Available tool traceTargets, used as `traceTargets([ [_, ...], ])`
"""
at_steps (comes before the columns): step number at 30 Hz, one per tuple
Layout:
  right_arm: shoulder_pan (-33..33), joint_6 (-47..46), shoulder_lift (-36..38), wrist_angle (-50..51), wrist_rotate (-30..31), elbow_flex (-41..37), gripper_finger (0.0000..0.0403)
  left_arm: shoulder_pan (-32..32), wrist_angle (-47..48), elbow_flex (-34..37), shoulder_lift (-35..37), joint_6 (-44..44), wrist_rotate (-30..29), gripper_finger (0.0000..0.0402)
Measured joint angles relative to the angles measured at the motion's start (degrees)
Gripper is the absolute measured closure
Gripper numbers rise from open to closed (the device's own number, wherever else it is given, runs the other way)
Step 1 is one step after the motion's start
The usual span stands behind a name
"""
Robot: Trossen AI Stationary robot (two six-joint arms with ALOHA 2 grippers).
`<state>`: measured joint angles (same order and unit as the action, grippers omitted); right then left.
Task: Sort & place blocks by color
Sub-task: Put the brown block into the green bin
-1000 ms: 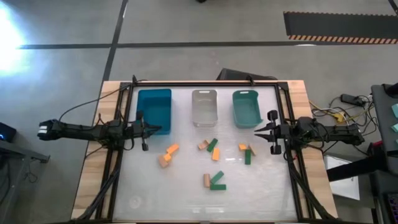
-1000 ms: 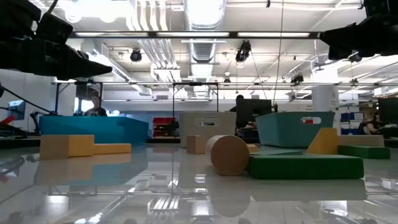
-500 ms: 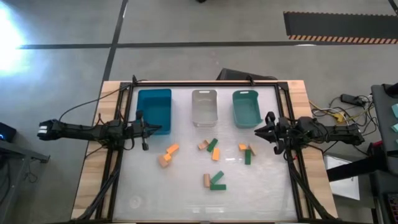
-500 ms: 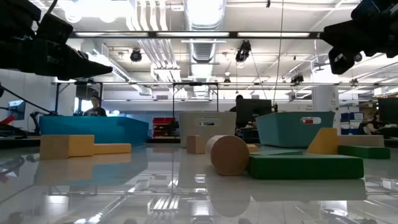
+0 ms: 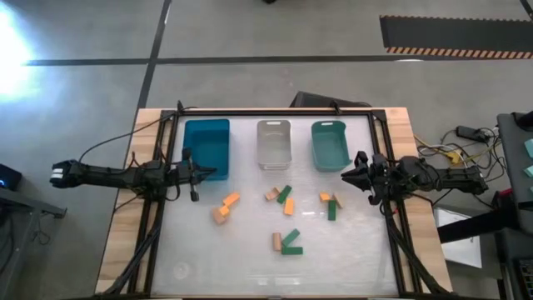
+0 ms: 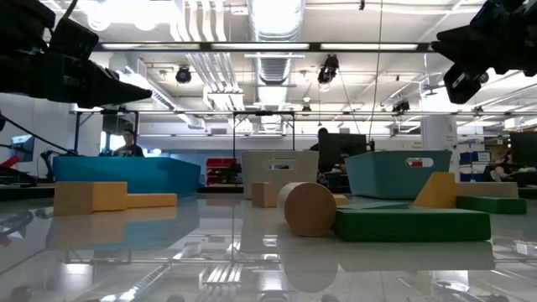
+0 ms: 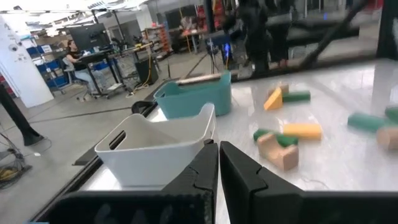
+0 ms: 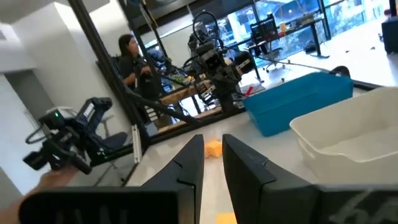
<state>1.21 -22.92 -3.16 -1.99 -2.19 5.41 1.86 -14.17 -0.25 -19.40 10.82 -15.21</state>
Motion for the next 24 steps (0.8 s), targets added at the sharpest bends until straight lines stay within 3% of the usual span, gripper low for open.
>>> traceTargets([
  [5,-0.02,-0.73,-0.42,-0.46,6.40,0.00,0.0353,0.05,-7.35,0.00,-0.33,-26.11,2.62,0.0402],
  [7,0.00,-1.07,-1.18,-1.90,8.00,-0.02,0.0353,0.05,-8.99,0.00,-0.13,-30.88,2.63,0.0402],
  [14,0.00,-0.06,-8.13,-13.61,8.32,0.41,0.0353,0.03,-15.19,0.00,0.07,-30.03,2.63,0.0402],
  [24,0.00,2.92,-19.56,-13.25,10.47,7.36,0.0353,0.03,-19.79,0.00,-0.09,-26.70,2.57,0.0402],
])
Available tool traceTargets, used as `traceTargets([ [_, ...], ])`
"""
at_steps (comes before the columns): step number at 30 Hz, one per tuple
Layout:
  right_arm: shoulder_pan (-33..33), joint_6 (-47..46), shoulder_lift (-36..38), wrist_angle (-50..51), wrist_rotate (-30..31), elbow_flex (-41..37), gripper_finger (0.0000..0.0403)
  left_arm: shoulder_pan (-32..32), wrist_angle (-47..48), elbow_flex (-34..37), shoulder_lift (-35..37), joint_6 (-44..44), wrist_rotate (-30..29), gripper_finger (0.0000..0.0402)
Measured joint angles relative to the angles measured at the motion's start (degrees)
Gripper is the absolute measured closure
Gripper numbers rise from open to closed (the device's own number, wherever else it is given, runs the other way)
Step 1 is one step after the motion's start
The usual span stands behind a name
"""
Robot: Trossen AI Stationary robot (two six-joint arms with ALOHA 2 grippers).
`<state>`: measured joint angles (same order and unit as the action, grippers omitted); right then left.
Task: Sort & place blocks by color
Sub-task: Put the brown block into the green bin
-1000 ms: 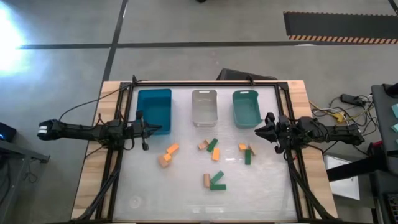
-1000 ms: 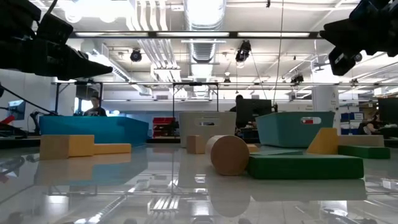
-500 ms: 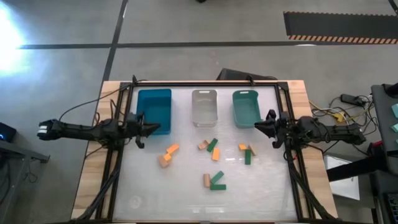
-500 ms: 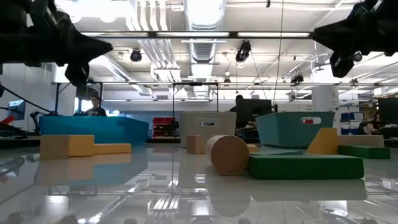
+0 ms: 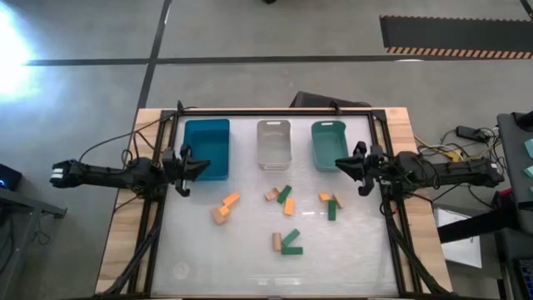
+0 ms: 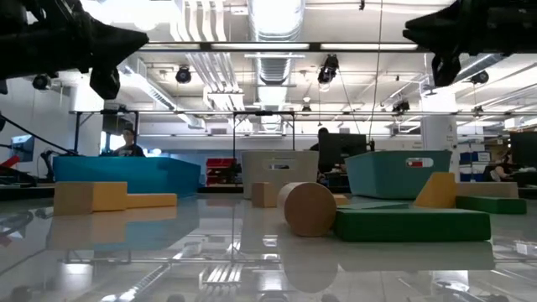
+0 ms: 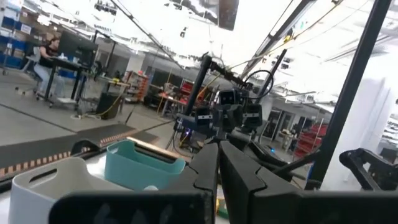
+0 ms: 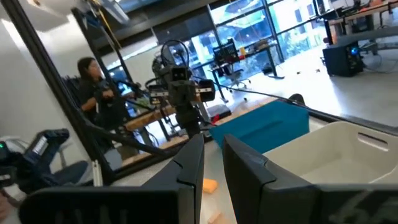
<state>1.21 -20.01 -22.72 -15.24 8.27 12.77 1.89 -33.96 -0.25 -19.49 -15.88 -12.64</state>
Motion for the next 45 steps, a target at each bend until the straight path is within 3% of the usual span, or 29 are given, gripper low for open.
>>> traceTargets([
  [3,0.00,0.56,-2.90,0.15,1.66,2.63,0.0353,0.00,-2.89,0.00,-0.23,2.38,-0.42,0.0402],
  [9,0.00,0.72,-9.06,0.52,3.32,8.07,0.0353,0.02,-7.15,0.00,-0.19,17.96,-1.38,0.0402],
  [12,-0.01,0.74,-12.30,2.32,3.84,10.98,0.0353,0.02,-7.08,0.00,-0.55,21.68,-1.38,0.0402],
  [18,-0.02,1.32,-19.49,3.39,3.82,15.29,0.0353,0.02,-7.57,0.00,-1.50,21.70,-1.36,0.0402],
  [27,0.00,1.00,-33.22,3.59,3.87,20.77,0.0353,0.00,-8.75,0.00,-1.55,10.40,-1.30,0.0402],
  [31,0.00,0.91,-38.90,2.81,3.87,24.04,0.0353,0.00,-10.89,0.00,-1.79,10.78,-1.43,0.0402],
  [36,0.00,0.35,-45.50,5.82,3.80,28.80,0.0353,0.00,-22.10,0.02,-1.72,16.48,-4.13,0.0402],
  [40,0.02,-0.57,-49.94,11.75,3.81,34.02,0.0353,0.00,-29.18,0.02,-1.65,20.81,-4.20,0.0402],
  [45,0.02,-3.69,-55.14,21.43,3.80,41.71,0.0353,0.00,-29.55,0.02,-1.37,20.83,-4.17,0.0402],
])
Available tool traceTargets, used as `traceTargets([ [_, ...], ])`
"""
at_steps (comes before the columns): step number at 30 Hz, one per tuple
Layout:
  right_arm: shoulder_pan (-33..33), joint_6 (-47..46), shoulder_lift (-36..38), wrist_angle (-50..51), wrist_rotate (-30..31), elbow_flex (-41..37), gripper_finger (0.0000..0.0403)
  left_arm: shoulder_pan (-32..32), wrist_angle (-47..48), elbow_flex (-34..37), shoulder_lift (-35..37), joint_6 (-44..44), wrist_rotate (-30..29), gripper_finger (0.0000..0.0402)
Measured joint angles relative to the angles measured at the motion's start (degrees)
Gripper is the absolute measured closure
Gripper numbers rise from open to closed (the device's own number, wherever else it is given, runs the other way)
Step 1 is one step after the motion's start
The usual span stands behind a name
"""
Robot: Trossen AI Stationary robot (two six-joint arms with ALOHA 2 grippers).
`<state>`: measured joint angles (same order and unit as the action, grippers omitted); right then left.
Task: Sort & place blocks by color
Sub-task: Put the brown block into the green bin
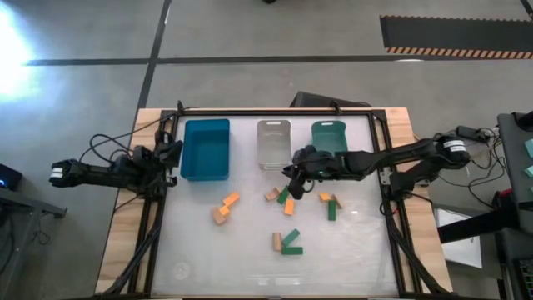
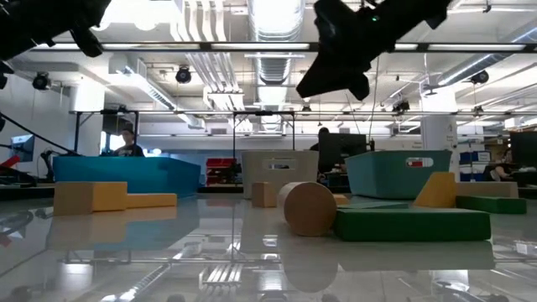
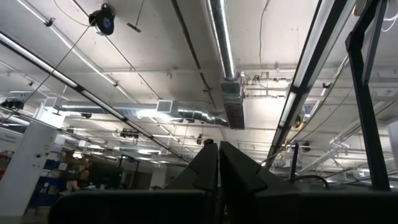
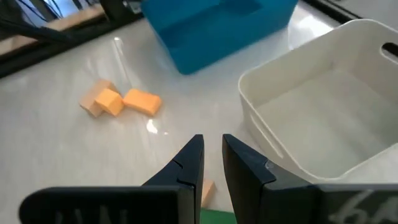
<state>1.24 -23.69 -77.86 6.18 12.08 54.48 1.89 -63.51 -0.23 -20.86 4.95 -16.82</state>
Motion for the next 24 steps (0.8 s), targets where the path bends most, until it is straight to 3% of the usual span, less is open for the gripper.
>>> traceTargets([
  [19,4.08,-20.72,-22.18,39.92,-0.03,30.62,0.0353,0.00,-0.85,0.00,0.66,-0.02,0.00,0.0402],
  [24,4.15,-24.78,-26.89,45.28,-0.07,36.42,0.0353,0.00,-0.80,0.00,0.76,-0.02,0.01,0.0402],
])
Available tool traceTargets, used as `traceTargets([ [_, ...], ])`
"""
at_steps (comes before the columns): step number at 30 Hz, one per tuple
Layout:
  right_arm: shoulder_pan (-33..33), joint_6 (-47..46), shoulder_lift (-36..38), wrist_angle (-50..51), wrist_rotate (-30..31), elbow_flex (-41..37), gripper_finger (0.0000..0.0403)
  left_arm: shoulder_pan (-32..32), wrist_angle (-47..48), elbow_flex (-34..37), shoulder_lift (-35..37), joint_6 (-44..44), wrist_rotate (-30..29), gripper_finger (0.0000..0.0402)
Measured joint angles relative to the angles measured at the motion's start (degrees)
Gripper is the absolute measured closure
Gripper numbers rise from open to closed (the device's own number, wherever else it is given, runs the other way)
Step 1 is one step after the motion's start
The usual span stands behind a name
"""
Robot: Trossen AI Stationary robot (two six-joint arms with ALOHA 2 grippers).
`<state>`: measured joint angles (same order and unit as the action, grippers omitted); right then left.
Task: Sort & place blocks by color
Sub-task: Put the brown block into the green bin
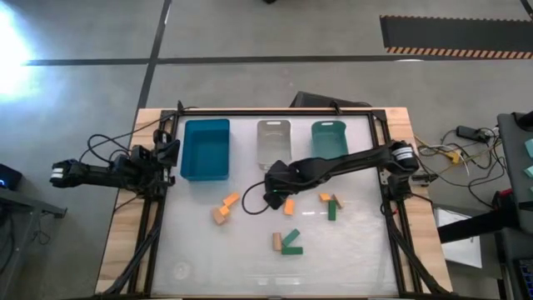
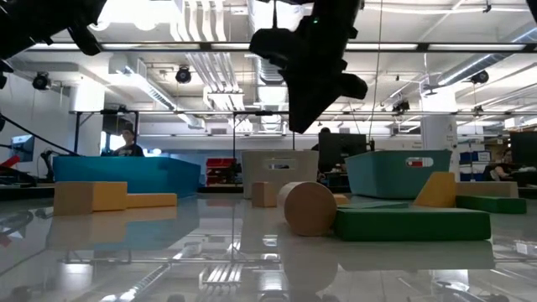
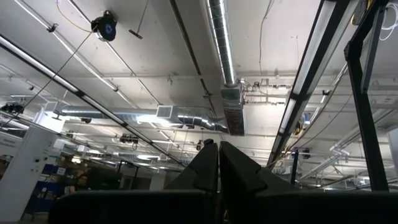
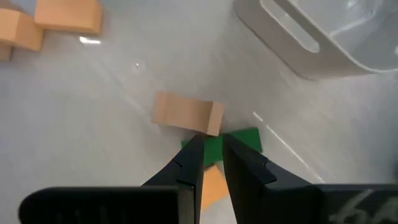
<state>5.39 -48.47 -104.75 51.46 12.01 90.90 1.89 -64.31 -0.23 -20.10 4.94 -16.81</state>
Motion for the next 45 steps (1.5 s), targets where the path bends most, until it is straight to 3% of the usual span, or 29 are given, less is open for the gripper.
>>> traceTargets([
  [7,-0.15,-4.86,-2.65,0.85,-3.40,3.43,0.0353,0.00,0.02,0.00,0.04,0.19,0.00,0.0402],
  [11,-0.12,-7.31,-2.68,0.89,-3.49,3.64,0.0329,0.02,0.02,0.00,0.04,0.27,0.01,0.0402],
  [24,-0.05,-8.00,-6.47,-0.77,-3.44,3.64,0.0120,0.00,-0.32,0.00,0.04,0.53,-0.01,0.0402],
  [30,-0.66,-9.47,-8.62,-1.55,-3.54,3.64,0.0049,0.00,-0.44,-0.02,0.05,0.54,-0.01,0.0402],
  [45,-1.20,-8.70,-10.23,-4.64,-2.97,3.44,0.0037,0.00,-0.26,-0.02,0.00,0.52,-0.01,0.0402],
])
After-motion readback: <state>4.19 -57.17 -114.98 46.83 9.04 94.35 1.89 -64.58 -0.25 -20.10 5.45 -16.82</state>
